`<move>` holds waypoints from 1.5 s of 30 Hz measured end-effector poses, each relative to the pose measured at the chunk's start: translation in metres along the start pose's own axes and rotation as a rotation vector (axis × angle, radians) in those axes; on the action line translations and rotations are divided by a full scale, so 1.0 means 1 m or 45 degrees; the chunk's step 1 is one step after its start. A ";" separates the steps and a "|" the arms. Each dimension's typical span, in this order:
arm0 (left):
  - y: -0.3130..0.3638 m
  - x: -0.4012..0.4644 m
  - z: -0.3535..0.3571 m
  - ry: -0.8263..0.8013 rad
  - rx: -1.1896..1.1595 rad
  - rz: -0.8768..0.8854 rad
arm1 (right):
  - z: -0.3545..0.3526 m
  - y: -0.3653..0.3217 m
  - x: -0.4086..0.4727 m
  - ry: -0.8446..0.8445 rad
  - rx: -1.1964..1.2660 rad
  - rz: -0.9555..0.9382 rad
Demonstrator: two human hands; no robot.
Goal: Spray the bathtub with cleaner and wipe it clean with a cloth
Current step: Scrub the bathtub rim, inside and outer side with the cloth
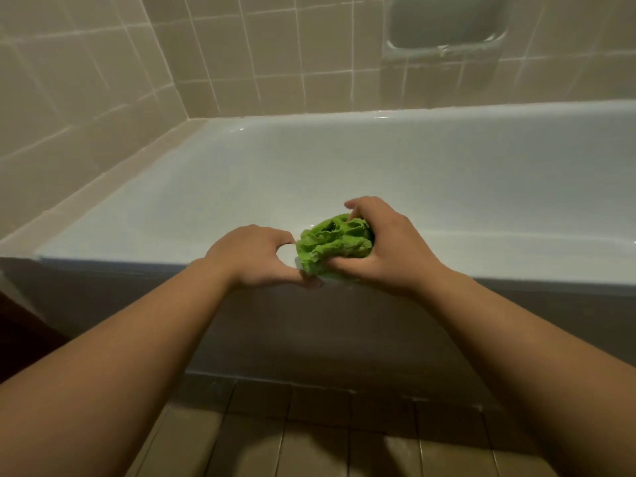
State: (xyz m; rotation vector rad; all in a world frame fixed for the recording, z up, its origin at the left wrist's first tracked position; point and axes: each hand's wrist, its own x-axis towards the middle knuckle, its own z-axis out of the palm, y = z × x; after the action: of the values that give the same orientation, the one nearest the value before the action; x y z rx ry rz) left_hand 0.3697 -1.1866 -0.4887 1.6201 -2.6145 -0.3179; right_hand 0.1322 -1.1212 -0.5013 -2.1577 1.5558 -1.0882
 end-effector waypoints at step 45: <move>0.027 0.025 0.012 -0.082 0.115 0.287 | 0.124 -0.002 -0.115 1.247 0.241 1.058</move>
State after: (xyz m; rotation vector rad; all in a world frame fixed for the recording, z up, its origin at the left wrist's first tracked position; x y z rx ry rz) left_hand 0.3331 -1.1959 -0.4968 1.3393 -2.8633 -0.2472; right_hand 0.2037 -1.0423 -0.6326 -0.6079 2.2324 -1.9045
